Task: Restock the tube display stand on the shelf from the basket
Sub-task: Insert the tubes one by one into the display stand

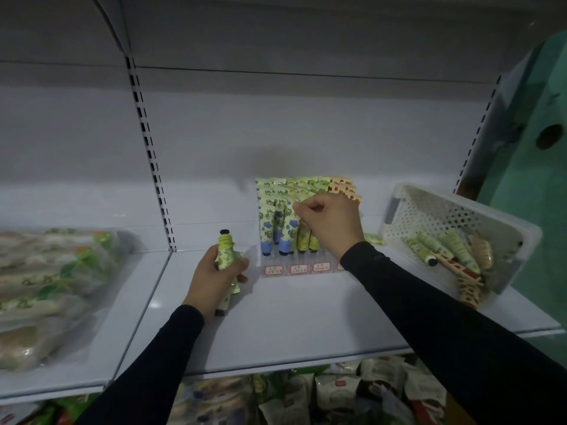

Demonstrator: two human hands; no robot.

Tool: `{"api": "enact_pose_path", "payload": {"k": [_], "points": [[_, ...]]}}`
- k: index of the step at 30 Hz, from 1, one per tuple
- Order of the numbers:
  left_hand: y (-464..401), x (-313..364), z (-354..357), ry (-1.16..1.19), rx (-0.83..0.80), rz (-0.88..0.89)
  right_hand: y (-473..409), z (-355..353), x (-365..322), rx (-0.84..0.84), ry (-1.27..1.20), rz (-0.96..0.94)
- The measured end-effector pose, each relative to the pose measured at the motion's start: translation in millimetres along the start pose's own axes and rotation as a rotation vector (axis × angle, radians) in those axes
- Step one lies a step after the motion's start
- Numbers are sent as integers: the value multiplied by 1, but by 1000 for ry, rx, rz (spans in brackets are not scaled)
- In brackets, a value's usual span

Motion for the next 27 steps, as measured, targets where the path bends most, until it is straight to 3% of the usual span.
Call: {"api": "enact_pose_path", "payload": {"k": [9, 27], "points": [[0, -11, -8, 100, 31, -60, -7, 17, -8, 127, 193, -135], [2, -10, -5, 134, 10, -62, -7, 42, -4, 36, 237, -148]]}}
Point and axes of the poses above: each hand's wrist, its own y-axis away from the middle knuckle, its own z-axis out of the palm, x = y × z, the point moved 8 cm from there along -y, towards the middle knuckle, and after that the axes turned 4 degrees about y, right-handed, at the moved point
